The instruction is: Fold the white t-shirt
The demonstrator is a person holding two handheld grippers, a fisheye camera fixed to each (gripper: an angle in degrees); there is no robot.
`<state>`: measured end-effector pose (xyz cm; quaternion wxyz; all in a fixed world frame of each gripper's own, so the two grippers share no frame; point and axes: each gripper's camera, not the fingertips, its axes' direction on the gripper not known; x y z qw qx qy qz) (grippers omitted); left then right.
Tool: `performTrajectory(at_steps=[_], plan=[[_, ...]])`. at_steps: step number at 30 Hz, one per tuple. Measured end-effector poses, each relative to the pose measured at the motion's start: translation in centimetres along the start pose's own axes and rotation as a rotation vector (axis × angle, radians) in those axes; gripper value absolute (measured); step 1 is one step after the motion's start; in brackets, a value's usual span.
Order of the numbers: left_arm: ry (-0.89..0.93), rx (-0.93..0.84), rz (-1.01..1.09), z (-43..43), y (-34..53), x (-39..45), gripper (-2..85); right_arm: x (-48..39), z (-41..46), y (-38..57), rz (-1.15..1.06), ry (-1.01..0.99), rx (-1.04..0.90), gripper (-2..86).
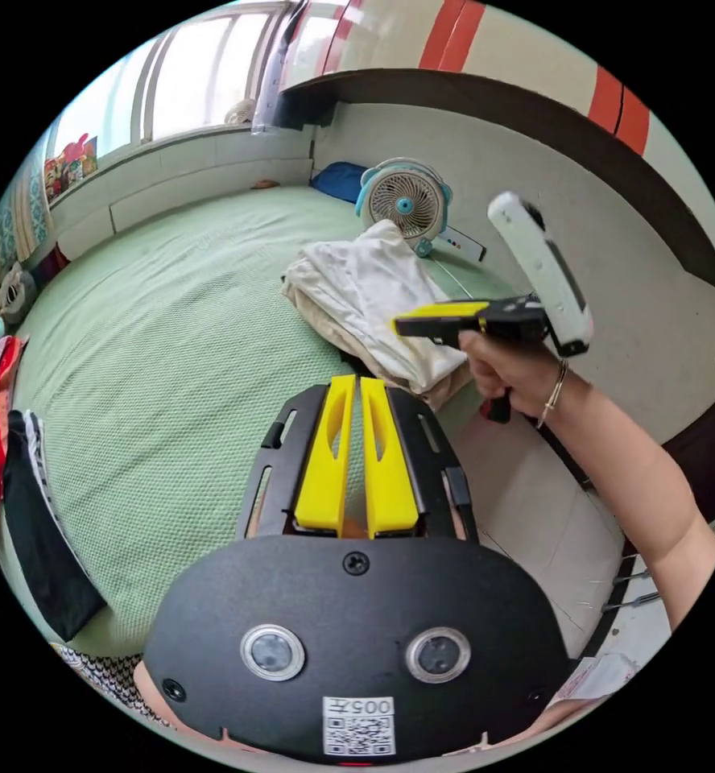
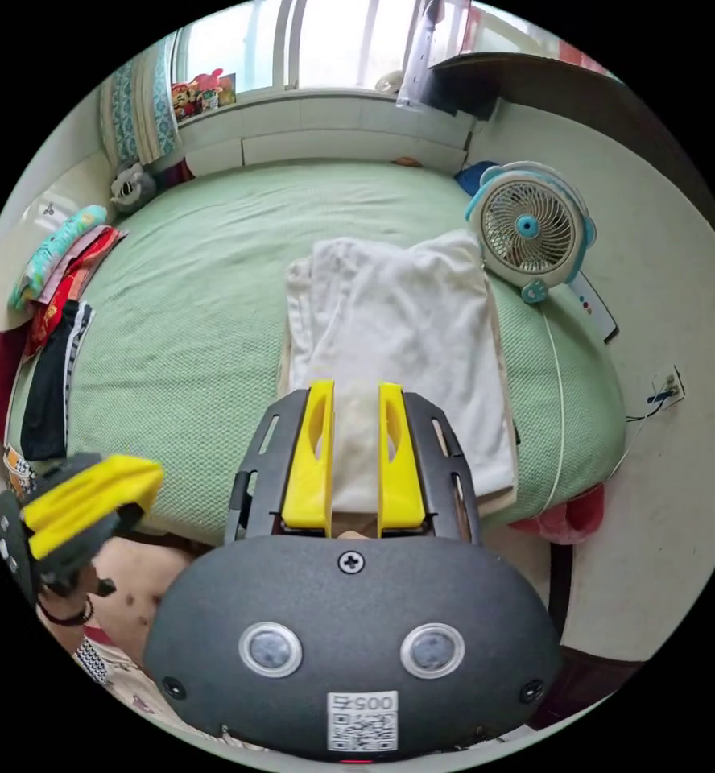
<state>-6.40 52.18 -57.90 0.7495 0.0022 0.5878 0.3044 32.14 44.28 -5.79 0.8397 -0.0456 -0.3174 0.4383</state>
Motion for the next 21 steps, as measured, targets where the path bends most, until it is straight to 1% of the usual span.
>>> performTrajectory(at_steps=[1, 3, 4, 5, 7, 9, 11, 12, 14, 15, 17, 19, 21], plan=[[-0.017, -0.001, -0.013, -0.5, 0.5, -1.0, 3.1, -0.5, 1.7, 0.9, -0.008, 0.001, -0.038, 7.7], [-0.026, -0.027, -0.045, -1.0, 1.3, -2.4, 3.3, -1.1, 3.2, 2.1, -0.052, 0.035, 0.003, 7.4], [-0.032, -0.037, -0.059, -1.6, 1.9, -3.3, 3.5, -1.0, 3.5, 2.2, -0.023, 0.024, 0.018, 7.3], [-0.034, -0.035, -0.064, -2.0, 2.3, -3.7, 3.5, -0.7, 3.4, 1.8, 0.027, 0.001, -0.007, 7.3], [-0.047, -0.011, -0.080, -3.7, 3.6, -5.2, 3.7, -0.5, 3.0, 1.3, 0.059, -0.018, -0.051, 7.3], [-0.073, -0.003, -0.090, -4.8, 4.4, -6.4, 3.9, -1.1, 1.9, 1.7, 0.052, -0.007, -0.055, 7.4], [-0.101, -0.001, -0.107, -5.6, 5.2, -7.9, 4.0, -2.4, 0.5, 3.7, 0.003, 0.015, 0.014, 7.7], [-0.117, -0.002, -0.124, -6.0, 5.6, -9.0, 4.0, -2.8, 0.6, 4.2, -0.007, 0.016, 0.007, 7.8], [-0.131, -0.012, -0.157, -6.3, 6.3, -10.8, 4.0, -3.6, 2.9, 5.8, -0.013, 0.029, -0.113, 7.9], [-0.139, -0.016, -0.181, -6.6, 6.8, -12.0, 4.0, -3.8, 3.6, 6.2, -0.018, 0.044, -0.122, 7.9], [-0.146, -0.021, -0.218, -7.0, 7.4, -13.8, 4.0, -4.7, 4.0, 6.7, -0.015, 0.076, -0.091, 7.7], [-0.166, -0.009, -0.255, -8.1, 8.2, -16.2, 3.9, -5.9, 3.5, 5.9, -0.008, 0.098, -0.114, 7.7], [-0.171, -0.006, -0.302, -9.1, 8.5, -18.6, 3.5, -8.0, 2.3, 5.3, -0.066, 0.103, -0.080, 7.7]])
